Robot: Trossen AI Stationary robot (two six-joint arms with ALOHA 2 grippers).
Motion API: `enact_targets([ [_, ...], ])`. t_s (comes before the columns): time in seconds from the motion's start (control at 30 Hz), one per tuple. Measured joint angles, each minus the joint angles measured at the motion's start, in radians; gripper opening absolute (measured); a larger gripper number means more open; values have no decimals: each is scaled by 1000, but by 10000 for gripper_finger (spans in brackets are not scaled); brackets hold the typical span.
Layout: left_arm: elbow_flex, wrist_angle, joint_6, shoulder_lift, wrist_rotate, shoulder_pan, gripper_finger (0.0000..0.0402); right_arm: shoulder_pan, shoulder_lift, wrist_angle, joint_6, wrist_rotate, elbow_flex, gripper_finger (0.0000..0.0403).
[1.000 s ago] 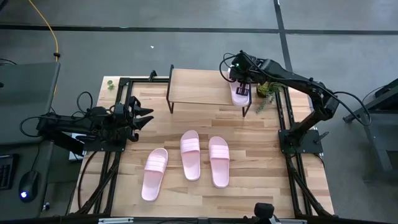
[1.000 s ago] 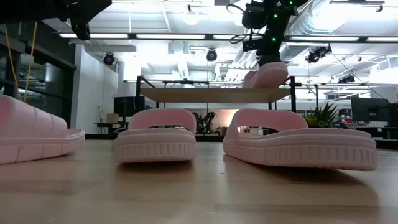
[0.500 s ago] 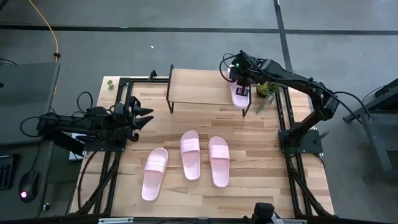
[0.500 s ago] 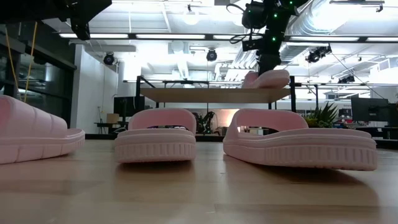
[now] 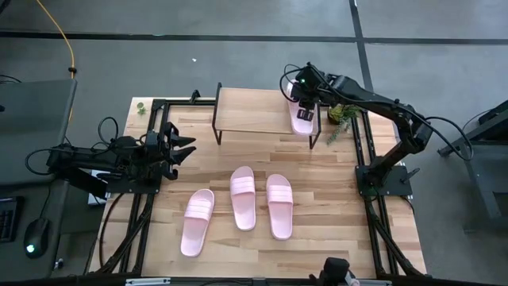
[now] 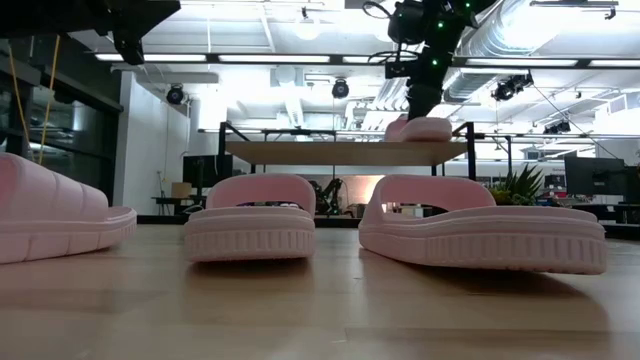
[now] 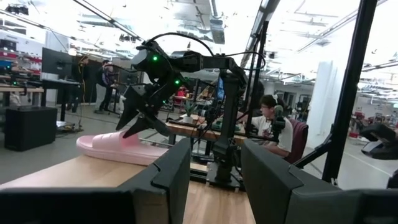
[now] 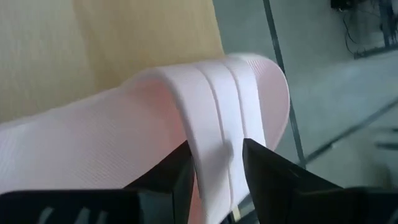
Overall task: Pick and place slides into the shelf
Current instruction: Put the pink slide on the shelf
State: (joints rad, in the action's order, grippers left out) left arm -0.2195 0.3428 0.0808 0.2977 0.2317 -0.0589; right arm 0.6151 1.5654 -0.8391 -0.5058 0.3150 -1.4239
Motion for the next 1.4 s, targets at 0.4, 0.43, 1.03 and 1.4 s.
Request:
enact_targets([
  [0.4,0,0,-5,0,0,0,128,0,0,-152,70,145,0,124],
  [0.43,0,0,-6,0,0,0,128,1,0,-156,72,152,0,124],
  [1.03,0,0,-5,0,-1,0,128,1,-1,-146,68,47,0,124],
  [1.4,0,0,-5,0,15,0,128,-1,-2,-176,87,85,-1,124],
])
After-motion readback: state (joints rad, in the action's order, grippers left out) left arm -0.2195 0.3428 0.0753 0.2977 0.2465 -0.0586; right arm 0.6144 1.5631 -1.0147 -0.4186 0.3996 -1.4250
